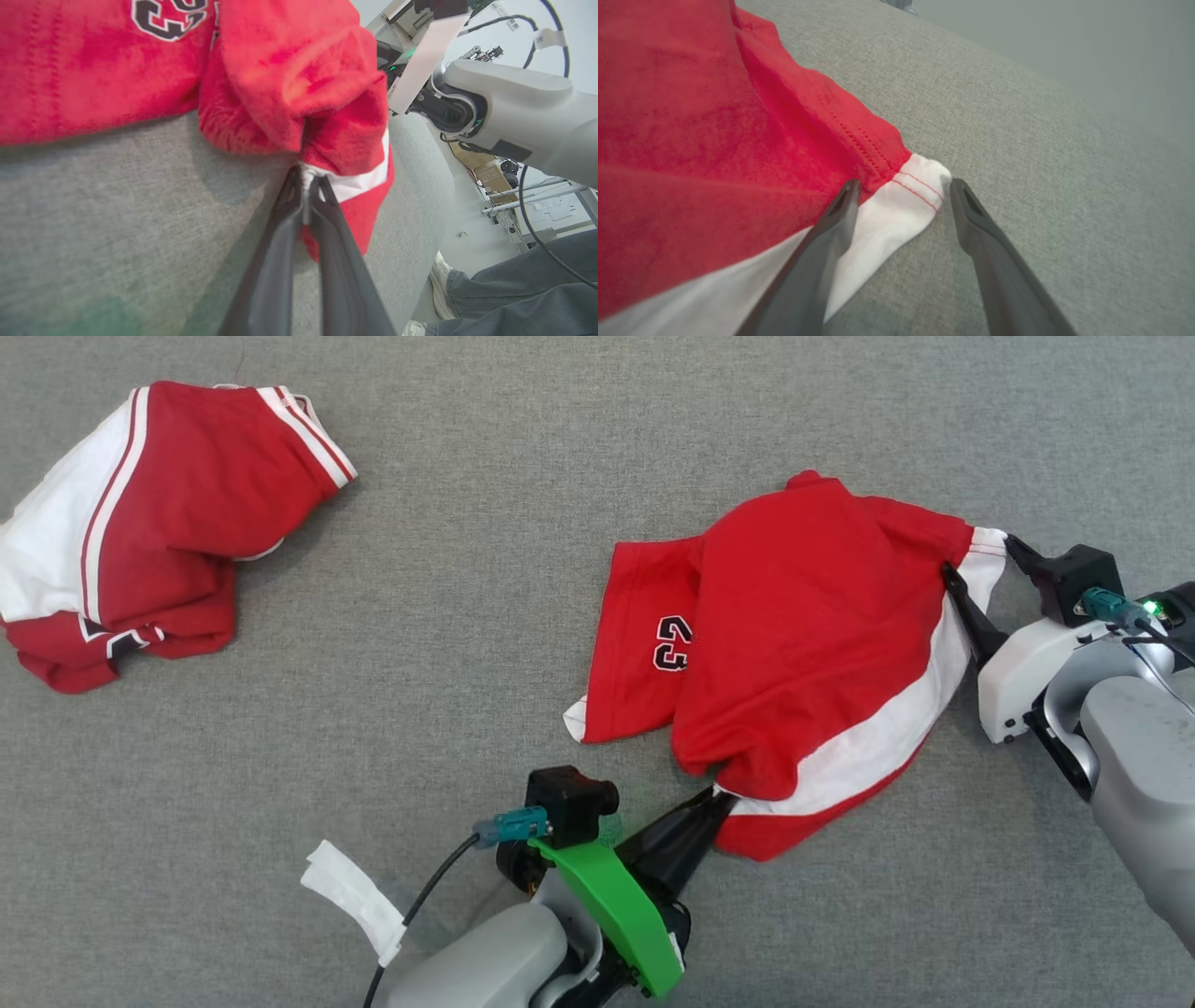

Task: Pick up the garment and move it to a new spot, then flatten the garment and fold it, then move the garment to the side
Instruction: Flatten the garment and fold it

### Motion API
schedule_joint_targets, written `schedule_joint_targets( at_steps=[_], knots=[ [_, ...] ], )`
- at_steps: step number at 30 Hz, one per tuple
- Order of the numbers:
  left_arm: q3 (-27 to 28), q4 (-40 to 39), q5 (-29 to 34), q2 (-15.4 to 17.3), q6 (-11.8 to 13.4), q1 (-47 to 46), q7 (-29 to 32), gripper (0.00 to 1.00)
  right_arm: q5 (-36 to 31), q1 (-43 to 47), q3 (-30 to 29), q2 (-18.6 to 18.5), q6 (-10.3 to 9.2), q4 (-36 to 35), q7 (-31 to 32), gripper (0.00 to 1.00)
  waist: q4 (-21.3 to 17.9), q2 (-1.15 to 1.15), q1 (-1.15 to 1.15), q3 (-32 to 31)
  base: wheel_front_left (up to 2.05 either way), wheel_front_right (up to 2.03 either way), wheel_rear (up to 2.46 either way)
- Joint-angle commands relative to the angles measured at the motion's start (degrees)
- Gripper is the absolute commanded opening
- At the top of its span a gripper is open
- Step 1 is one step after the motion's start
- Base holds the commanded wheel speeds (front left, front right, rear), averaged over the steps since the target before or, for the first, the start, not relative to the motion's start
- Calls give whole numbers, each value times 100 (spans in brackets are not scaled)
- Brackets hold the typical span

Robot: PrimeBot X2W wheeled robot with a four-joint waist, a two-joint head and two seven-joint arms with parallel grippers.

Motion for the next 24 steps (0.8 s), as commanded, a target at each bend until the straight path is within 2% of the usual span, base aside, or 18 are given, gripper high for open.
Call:
schedule_joint_targets(
  at_steps=[1,2,3,5,6,8,10,11,12,16,19,24],
  knots=[
    [135,252,-36,362,61,74,21,0,141,23,127,-19,2,157,38,90,17,64,0,-3,0,0,0],
    [166,246,-38,377,61,81,19,0,217,16,163,-43,2,200,38,97,22,64,0,-3,0,0,0],
    [205,242,-40,400,61,90,17,0,271,6,220,-60,1,240,38,100,27,64,0,-4,0,0,0],
    [238,234,-36,422,61,98,15,0,326,-3,285,-64,1,274,41,100,32,64,0,-6,0,0,0],
    [261,224,-30,439,61,107,15,0,388,-4,340,-68,1,302,42,95,36,64,0,-9,0,0,0],
    [308,215,-26,464,61,135,13,0,520,-9,462,-77,1,338,43,48,36,64,0,-23,0,0,0],
    [370,211,-25,477,61,174,11,0,700,6,557,-65,0,344,42,25,30,64,0,-44,0,0,0],
    [414,207,-19,482,60,193,10,0,787,19,607,-70,-3,334,42,10,26,64,0,-62,0,0,0],
    [442,203,-13,490,60,219,10,0,908,56,658,-72,-4,323,56,0,22,64,0,-93,0,0,0],
    [669,115,24,543,73,315,9,0,1498,214,826,-102,-3,68,129,0,15,64,0,-218,0,0,0],
    [878,-33,107,619,99,397,8,0,2090,345,898,-211,0,-394,186,0,0,64,0,-393,0,0,0],
    [1188,-625,185,935,203,546,4,0,3349,766,721,-663,-2,-1781,357,0,-62,64,0,-787,0,0,0]
  ],
)
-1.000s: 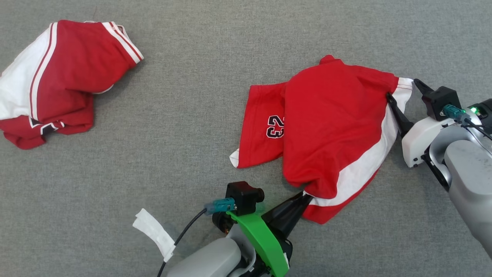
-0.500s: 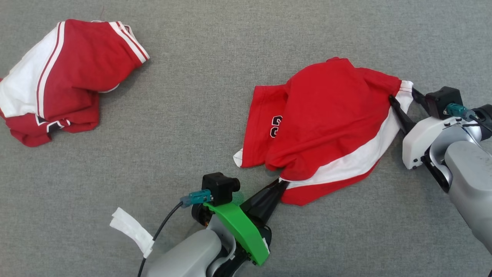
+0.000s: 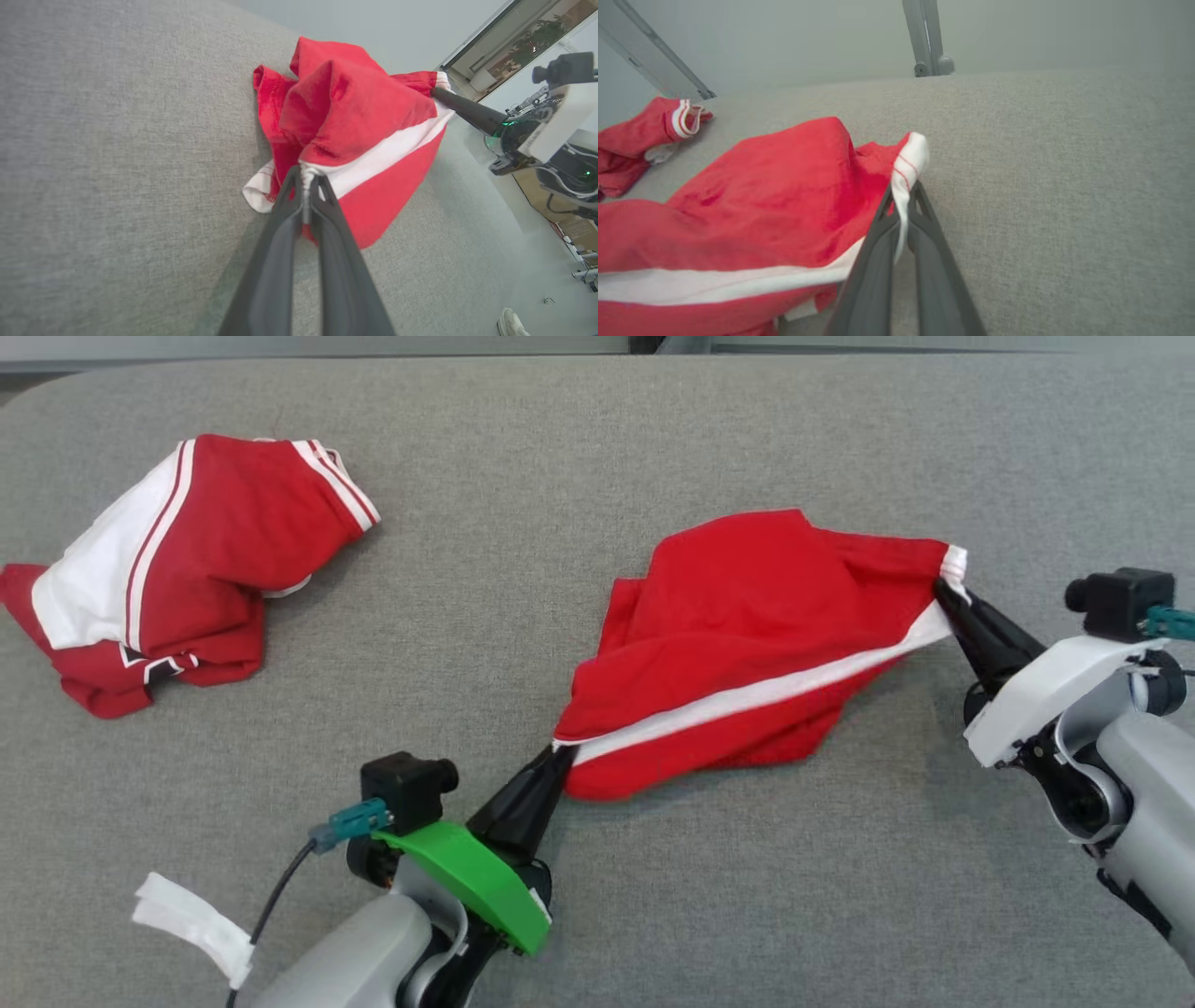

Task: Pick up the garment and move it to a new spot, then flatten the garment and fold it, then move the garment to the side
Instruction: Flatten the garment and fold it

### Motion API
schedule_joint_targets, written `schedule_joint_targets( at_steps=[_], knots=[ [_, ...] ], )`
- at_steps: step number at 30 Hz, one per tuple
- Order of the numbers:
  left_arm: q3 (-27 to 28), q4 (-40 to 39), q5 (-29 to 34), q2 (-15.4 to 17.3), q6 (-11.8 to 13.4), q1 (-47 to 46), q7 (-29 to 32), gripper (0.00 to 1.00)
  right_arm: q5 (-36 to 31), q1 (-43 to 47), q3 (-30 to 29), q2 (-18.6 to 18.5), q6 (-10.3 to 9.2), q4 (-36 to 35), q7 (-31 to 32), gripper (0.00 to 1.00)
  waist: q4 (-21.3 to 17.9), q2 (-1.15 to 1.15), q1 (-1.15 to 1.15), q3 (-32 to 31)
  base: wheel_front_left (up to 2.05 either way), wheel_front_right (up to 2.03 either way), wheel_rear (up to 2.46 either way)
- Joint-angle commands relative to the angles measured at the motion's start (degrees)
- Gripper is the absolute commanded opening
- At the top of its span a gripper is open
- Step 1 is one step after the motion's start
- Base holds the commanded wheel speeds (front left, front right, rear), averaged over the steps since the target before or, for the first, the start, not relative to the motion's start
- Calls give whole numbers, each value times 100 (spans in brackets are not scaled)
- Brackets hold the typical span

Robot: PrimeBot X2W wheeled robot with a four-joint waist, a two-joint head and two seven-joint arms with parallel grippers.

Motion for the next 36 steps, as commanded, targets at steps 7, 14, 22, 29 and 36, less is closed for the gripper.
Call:
schedule_joint_targets(
  at_steps=[7,14,22,29,36],
  knots=[
    [343,-2048,-61,1277,553,227,517,0,1209,845,-950,-1137,-7,-2282,381,0,-328,64,0,-847,0,0,0],
    [857,-4439,-358,2483,1235,50,1475,0,1669,1564,-2051,-1485,-8,-3999,960,0,-526,64,0,-1042,0,0,0],
    [1600,-5166,-1313,3128,1492,-1003,2752,0,1594,1289,-3077,-905,-6,-4812,1967,0,-638,64,0,-399,0,0,0],
    [1708,-3534,-989,2735,1467,-2892,3394,0,167,-826,-3828,1036,-10,-3112,2693,0,-640,64,0,500,0,0,0],
    [1501,-759,268,1514,1107,-5104,2465,0,-1975,-3639,-4888,2760,-10,-899,1782,0,-741,64,0,1336,0,0,0]
  ],
)
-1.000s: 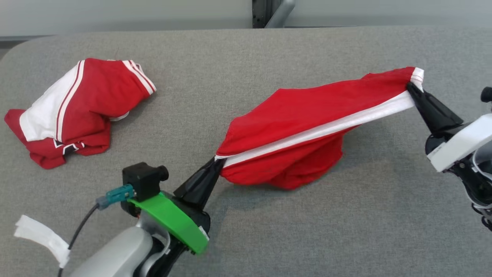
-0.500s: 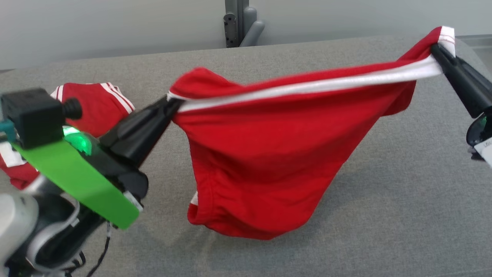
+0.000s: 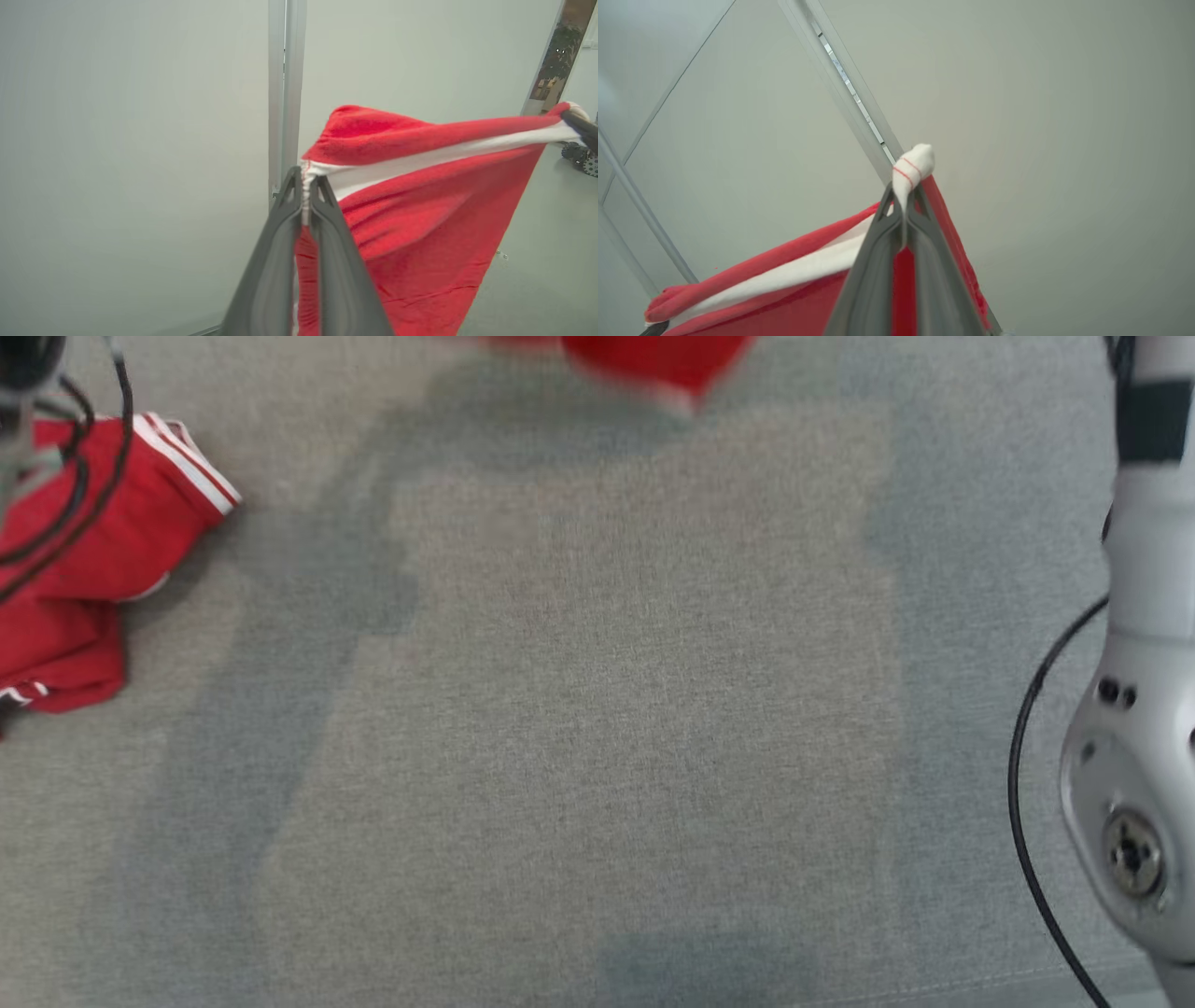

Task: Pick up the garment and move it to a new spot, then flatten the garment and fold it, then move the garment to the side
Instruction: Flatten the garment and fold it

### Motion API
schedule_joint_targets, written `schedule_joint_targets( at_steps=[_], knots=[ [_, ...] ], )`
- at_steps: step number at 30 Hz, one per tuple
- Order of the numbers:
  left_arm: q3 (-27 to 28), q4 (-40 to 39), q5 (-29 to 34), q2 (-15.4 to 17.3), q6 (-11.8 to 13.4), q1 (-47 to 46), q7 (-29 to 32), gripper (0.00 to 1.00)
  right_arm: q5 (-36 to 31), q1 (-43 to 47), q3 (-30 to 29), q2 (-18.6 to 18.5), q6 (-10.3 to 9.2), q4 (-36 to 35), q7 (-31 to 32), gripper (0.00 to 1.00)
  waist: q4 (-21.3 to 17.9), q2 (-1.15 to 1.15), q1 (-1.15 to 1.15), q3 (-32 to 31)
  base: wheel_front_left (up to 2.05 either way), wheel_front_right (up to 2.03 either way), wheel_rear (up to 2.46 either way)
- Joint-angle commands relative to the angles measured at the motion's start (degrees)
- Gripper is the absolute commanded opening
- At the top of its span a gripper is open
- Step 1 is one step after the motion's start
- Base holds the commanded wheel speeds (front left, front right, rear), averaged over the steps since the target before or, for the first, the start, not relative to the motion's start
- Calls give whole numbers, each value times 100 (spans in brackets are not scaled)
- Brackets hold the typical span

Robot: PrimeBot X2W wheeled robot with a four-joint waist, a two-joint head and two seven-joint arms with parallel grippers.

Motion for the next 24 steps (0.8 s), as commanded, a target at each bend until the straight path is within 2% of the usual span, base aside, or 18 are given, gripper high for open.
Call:
schedule_joint_targets(
  at_steps=[1,3,5,9,11,13,17,24],
  knots=[
    [63,457,222,-175,-89,-270,-465,0,-56,-298,-97,-74,-15,304,-377,0,-44,64,-1,776,0,0,0],
    [153,1067,356,-433,-222,-579,-1050,0,387,-708,107,-54,-13,740,-920,0,-62,64,-1,898,0,0,0],
    [101,1480,571,-631,-433,-820,-1540,0,824,-889,570,-36,-12,953,-1285,0,-78,64,-1,1094,0,0,0],
    [-243,2141,818,-895,-997,-259,-2317,0,1232,-9,1714,-48,-12,1001,-1747,0,-128,64,-1,1093,0,0,0],
    [-285,2318,720,-957,-1137,241,-2491,0,1339,607,2107,-47,-10,918,-1856,0,-149,64,-1,1015,0,0,0],
    [-360,2403,755,-958,-1216,845,-2557,0,1365,1353,2374,-55,-7,815,-1927,0,-151,64,-1,926,0,0,0],
    [-129,2194,888,-984,-1276,2103,-2578,0,1690,2833,2650,-402,-7,408,-2006,0,-69,64,-1,719,0,0,0],
    [510,1409,1431,-1192,-1291,4123,-2577,0,2367,4735,2598,-1005,-12,-553,-2046,0,12,64,-1,13,0,0,0]
  ],
)
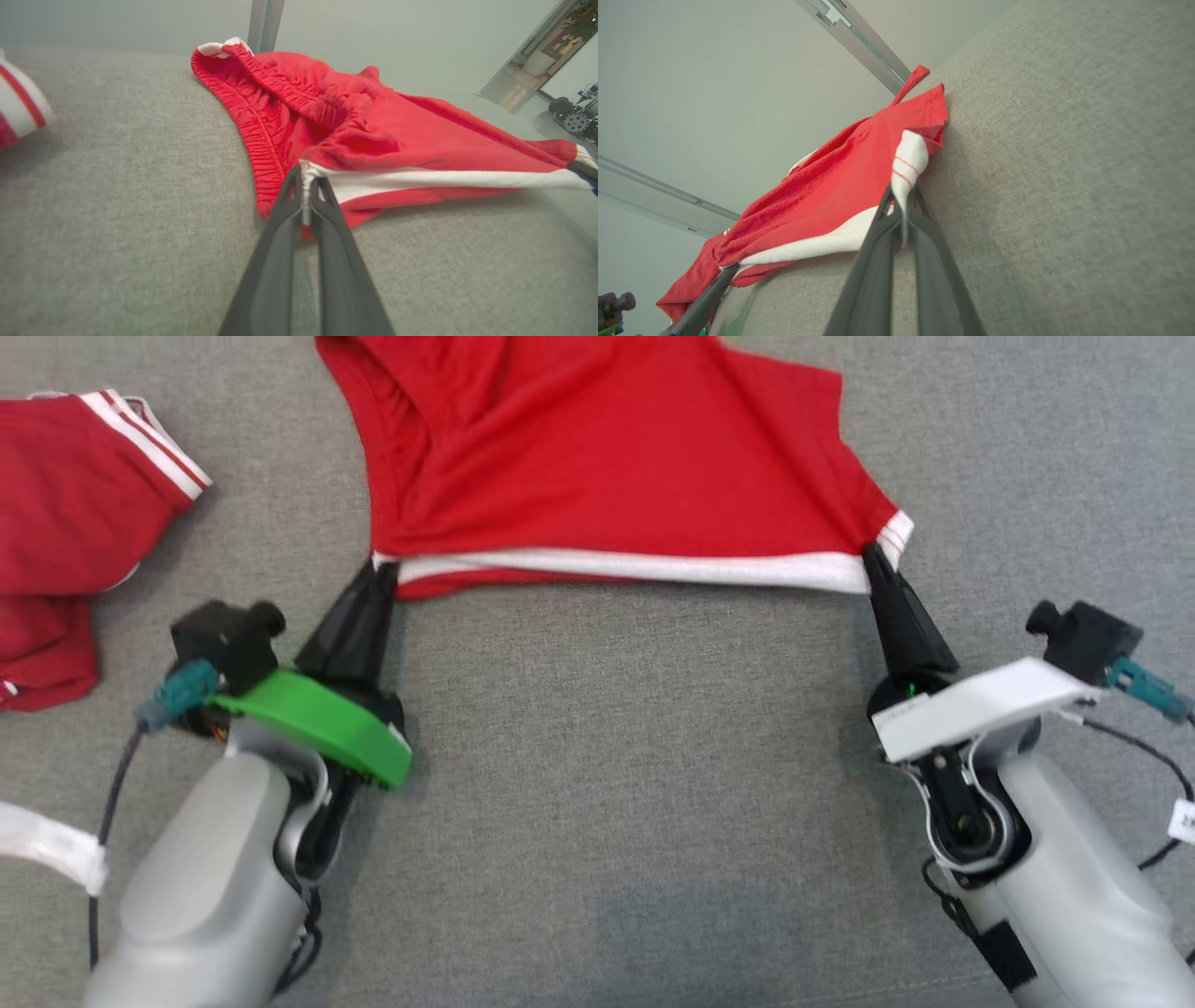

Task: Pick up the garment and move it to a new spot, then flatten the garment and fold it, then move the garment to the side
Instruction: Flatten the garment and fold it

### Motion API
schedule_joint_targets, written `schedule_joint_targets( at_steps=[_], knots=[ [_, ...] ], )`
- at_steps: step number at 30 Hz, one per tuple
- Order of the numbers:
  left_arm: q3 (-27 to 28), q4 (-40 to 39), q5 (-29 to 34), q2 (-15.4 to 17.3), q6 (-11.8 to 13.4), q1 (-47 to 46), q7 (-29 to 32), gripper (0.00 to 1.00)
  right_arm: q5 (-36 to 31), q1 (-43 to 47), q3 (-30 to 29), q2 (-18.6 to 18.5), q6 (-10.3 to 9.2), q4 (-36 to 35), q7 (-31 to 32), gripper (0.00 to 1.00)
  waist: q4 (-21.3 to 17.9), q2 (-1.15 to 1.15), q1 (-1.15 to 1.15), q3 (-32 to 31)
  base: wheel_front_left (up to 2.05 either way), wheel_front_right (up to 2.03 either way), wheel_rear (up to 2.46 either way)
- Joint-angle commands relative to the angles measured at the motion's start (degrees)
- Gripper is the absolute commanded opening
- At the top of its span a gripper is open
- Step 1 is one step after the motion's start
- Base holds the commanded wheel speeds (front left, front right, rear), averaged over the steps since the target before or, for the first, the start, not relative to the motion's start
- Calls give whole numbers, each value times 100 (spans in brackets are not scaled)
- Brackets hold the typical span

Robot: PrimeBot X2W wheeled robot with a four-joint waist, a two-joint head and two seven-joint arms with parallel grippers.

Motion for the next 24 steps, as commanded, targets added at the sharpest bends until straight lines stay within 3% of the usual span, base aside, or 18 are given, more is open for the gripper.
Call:
schedule_joint_targets(
  at_steps=[1,12,17,21,24],
  knots=[
    [109,-186,134,-54,-21,498,-17,0,139,439,-75,-106,-8,-159,-35,0,80,64,0,-547,0,0,0],
    [512,-1082,596,-432,165,3211,-18,0,874,2906,-519,-507,-9,-1367,198,0,139,64,0,-1681,0,0,0],
    [754,-1484,434,-688,251,4283,-20,0,1206,4155,-852,-677,-9,-2054,299,0,184,64,0,-2045,0,0,0],
    [737,-1851,373,-643,229,4582,61,0,1307,4406,-1173,-677,-10,-2539,400,0,232,64,0,-2081,0,0,0],
    [671,-2213,163,-686,173,4376,349,0,1108,3967,-1315,-616,-9,-2540,591,0,309,64,0,-1941,0,0,0]
  ],
)
